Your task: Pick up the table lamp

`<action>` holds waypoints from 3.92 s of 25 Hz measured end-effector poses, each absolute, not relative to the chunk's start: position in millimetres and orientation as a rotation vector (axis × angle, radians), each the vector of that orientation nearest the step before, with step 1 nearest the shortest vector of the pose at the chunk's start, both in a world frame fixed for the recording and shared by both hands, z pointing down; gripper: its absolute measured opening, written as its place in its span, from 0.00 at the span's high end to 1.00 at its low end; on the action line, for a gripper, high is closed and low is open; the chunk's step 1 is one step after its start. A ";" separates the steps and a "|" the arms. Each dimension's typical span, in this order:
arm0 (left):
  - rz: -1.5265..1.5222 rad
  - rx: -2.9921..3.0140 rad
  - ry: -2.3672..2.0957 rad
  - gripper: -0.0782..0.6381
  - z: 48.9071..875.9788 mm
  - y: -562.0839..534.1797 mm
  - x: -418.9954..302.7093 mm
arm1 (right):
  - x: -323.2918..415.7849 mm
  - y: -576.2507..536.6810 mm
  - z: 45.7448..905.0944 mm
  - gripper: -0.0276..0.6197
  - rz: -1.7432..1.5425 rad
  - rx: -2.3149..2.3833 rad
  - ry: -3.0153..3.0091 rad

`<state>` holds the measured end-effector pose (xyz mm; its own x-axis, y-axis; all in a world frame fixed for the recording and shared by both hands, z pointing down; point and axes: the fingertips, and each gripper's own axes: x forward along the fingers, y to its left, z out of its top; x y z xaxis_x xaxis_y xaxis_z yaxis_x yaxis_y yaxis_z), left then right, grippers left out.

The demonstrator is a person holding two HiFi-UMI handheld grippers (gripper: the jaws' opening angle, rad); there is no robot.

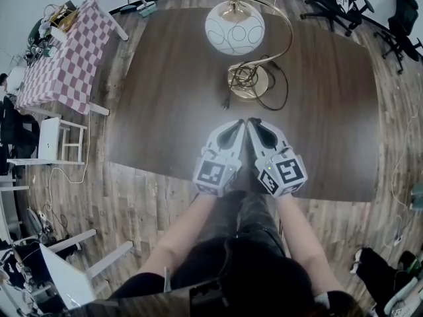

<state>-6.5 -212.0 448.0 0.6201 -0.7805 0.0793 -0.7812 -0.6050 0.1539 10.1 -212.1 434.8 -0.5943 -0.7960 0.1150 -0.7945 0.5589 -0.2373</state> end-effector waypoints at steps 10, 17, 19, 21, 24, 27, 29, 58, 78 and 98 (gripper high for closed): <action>0.077 2.676 -1.344 0.89 459.0 -244.7 -20.0 | -1.5 -244.0 446.2 0.95 -0.458 -1.360 2.806; 0.152 2.646 -1.436 0.89 464.5 -277.9 -33.4 | 0.1 -266.1 454.8 0.95 -0.492 -1.344 2.826; 0.168 2.640 -1.458 0.89 465.8 -287.4 -36.9 | 0.7 -272.1 457.3 0.95 -0.500 -1.347 2.826; 0.187 2.645 -1.471 0.89 467.1 -296.0 -38.2 | 1.4 -277.1 460.2 0.94 -0.511 -1.349 2.827; 0.215 2.662 -1.465 0.82 472.0 -307.7 -38.2 | 1.6 -282.3 466.0 0.94 -0.528 -1.345 2.832; 0.238 2.672 -1.474 0.82 476.4 -319.2 -40.9 | 3.9 -286.7 471.4 0.94 -0.544 -1.347 2.833; 0.265 2.676 -1.490 0.82 479.8 -326.5 -44.4 | 6.0 -288.4 474.9 0.94 -0.556 -1.349 2.832; 0.509 2.761 -1.434 0.75 519.9 -398.1 -26.3 | 59.1 -309.1 457.1 0.81 -0.442 -1.439 2.832; 0.470 2.728 -1.444 0.84 522.3 -414.0 -18.6 | 103.9 -350.5 378.8 0.72 -0.250 -1.537 2.706; 0.451 2.710 -1.461 0.84 521.2 -414.2 -19.1 | 93.4 -376.4 299.3 0.77 0.054 -1.507 2.720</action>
